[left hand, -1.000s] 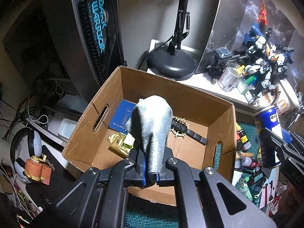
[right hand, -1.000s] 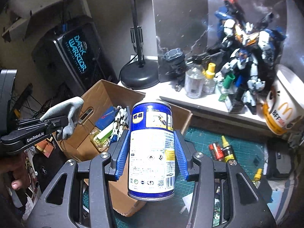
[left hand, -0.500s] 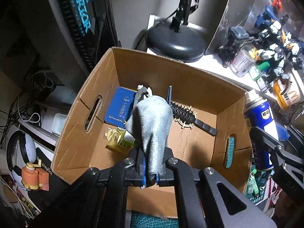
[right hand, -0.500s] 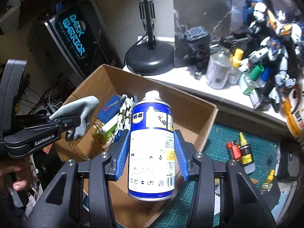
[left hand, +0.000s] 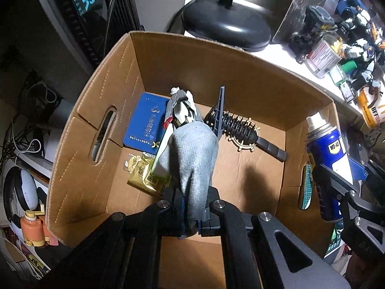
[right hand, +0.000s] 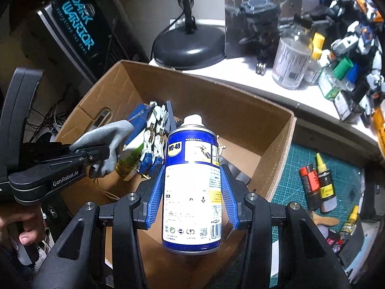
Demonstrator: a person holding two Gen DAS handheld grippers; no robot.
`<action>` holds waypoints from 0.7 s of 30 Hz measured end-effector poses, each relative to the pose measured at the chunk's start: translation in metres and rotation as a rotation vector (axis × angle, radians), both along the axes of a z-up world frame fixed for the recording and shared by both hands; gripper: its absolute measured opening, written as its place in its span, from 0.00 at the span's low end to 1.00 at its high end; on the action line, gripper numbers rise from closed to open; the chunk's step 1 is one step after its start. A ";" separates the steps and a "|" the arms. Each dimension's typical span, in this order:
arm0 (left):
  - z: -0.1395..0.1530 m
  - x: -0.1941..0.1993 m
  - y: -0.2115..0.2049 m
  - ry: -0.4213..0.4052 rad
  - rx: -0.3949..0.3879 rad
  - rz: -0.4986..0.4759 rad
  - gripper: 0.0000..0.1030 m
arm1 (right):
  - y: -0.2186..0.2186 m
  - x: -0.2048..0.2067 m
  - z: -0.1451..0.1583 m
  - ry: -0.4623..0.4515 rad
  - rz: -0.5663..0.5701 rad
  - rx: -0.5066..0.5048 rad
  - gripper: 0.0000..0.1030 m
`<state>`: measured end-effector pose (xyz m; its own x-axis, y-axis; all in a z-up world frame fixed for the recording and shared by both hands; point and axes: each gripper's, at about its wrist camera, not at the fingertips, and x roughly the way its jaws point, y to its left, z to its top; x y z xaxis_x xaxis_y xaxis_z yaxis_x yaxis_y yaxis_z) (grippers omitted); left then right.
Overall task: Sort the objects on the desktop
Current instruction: 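Lower the sponge into the box with the left tool while the right tool releases the can inside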
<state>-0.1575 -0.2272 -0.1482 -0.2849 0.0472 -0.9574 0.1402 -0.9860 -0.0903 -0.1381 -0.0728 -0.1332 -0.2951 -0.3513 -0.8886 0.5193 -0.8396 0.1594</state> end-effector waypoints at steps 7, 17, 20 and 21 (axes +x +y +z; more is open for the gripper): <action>-0.010 0.002 -0.001 -0.015 0.008 -0.009 0.06 | -0.002 0.005 -0.014 -0.026 -0.002 0.010 0.42; -0.006 0.005 0.003 0.011 -0.033 -0.016 0.11 | -0.001 0.008 -0.014 -0.048 -0.026 -0.008 0.42; 0.001 0.009 0.006 0.045 -0.067 -0.016 0.28 | 0.003 0.010 -0.011 -0.042 -0.044 -0.029 0.49; 0.003 0.010 0.007 0.054 -0.075 -0.016 0.39 | 0.003 0.011 -0.009 -0.035 -0.043 -0.038 0.57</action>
<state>-0.1477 -0.2206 -0.1450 -0.3356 -0.0189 -0.9418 0.1213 -0.9923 -0.0233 -0.1273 -0.0695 -0.1426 -0.2793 -0.3722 -0.8851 0.4763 -0.8541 0.2089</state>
